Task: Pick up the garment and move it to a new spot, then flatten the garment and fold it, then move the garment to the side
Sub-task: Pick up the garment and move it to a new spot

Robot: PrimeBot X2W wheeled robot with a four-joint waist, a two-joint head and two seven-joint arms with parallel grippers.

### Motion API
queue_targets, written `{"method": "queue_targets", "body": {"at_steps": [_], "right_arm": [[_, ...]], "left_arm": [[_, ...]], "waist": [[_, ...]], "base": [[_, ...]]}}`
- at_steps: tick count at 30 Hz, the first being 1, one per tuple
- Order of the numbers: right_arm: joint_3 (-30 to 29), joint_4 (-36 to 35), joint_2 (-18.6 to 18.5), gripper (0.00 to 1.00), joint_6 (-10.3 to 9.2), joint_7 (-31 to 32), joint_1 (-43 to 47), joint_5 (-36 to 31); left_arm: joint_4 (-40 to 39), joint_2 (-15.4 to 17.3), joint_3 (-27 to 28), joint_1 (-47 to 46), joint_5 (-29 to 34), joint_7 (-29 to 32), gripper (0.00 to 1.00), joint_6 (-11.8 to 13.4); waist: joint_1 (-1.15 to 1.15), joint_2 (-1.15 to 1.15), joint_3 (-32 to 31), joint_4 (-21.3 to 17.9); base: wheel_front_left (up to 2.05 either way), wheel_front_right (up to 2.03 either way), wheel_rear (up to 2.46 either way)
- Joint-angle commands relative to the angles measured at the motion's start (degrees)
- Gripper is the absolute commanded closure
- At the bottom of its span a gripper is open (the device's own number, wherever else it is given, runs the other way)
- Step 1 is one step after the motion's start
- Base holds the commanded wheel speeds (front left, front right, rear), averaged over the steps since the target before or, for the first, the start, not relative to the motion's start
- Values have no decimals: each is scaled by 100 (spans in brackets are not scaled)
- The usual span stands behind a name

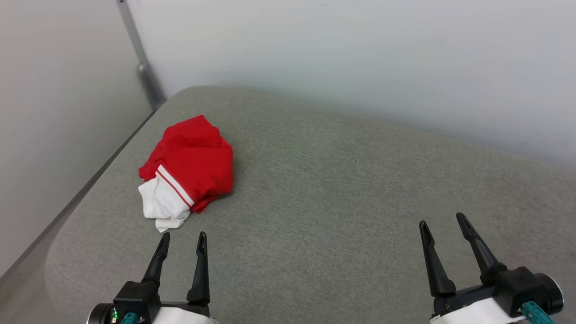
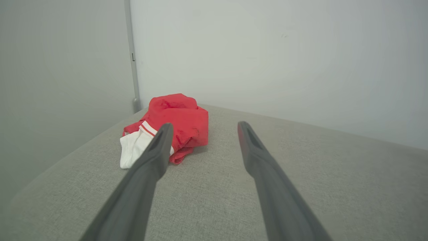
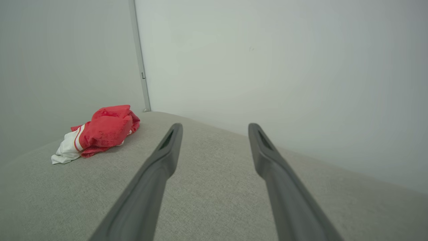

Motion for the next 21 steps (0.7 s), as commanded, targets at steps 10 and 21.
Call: {"method": "queue_targets", "body": {"at_steps": [10,21], "right_arm": [[99,49,1,0,-4,-12,1,46],[113,55,1,0,-4,-12,-48,91]], "left_arm": [[-9,-6,-36,66,67,-16,0,-52],[-35,-6,11,75,10,-16,0,-81]], "waist": [[0,0,-20,584],[0,0,-35,676]], "base": [[0,0,0],[0,0,0]]}}
